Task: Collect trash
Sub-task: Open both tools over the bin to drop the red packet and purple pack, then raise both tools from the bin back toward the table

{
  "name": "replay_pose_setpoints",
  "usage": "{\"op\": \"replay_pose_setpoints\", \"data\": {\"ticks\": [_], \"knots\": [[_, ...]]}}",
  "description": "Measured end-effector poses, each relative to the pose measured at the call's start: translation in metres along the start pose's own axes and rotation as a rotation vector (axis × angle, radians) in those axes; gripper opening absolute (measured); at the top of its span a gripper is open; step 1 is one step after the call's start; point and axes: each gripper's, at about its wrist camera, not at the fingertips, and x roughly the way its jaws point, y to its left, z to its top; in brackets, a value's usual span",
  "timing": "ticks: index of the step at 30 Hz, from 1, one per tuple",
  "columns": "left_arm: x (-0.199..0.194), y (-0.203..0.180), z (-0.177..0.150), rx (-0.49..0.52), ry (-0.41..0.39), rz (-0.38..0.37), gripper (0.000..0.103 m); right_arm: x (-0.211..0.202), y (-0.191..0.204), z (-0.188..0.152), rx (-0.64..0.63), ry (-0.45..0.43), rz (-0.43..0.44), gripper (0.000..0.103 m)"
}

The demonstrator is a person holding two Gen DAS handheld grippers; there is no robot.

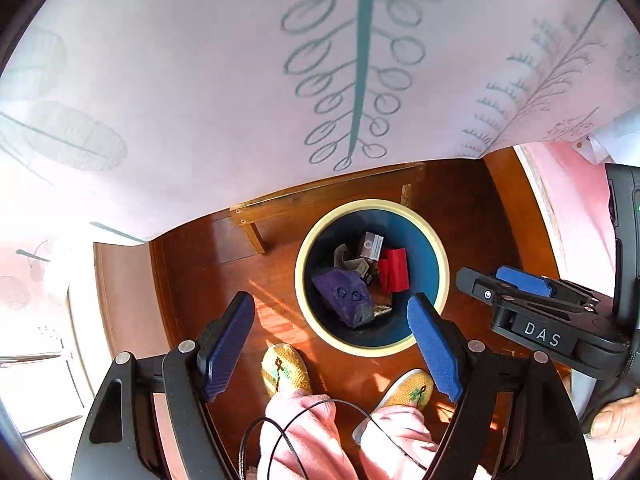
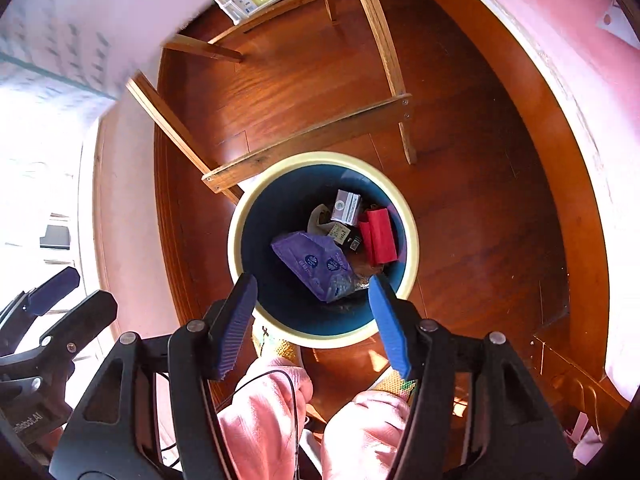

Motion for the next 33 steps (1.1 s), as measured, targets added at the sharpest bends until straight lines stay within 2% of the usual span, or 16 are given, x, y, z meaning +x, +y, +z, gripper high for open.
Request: {"op": "replay_pose_setpoints", "data": {"ticks": [6, 10, 19, 23, 27, 33], "knots": [[-0.090, -0.010, 0.001, -0.007, -0.041, -0.037, 0.080, -0.099, 0.023, -0.010, -0.028, -0.068, 0.050, 0.056], [-0.159, -0.014, 0.007, -0.015, -0.108, -0.060, 0.080, -0.172, 0.039, -0.017, -0.067, -0.117, 0.086, 0.057], [-0.302, -0.010, 0.028, -0.053, -0.266, -0.029, 0.080, -0.319, 0.068, -0.029, -0.172, -0.276, 0.129, 0.057], [-0.353, -0.002, 0.037, -0.078, -0.339, 0.016, 0.080, -0.368, 0.078, -0.028, -0.240, -0.356, 0.118, 0.058], [-0.401, 0.008, 0.049, -0.114, -0.416, 0.107, 0.080, -0.410, 0.087, -0.022, -0.290, -0.432, 0.119, 0.058], [-0.449, 0.024, 0.069, -0.176, -0.456, 0.100, 0.080, -0.446, 0.104, -0.002, -0.351, -0.486, 0.136, 0.058]]}}
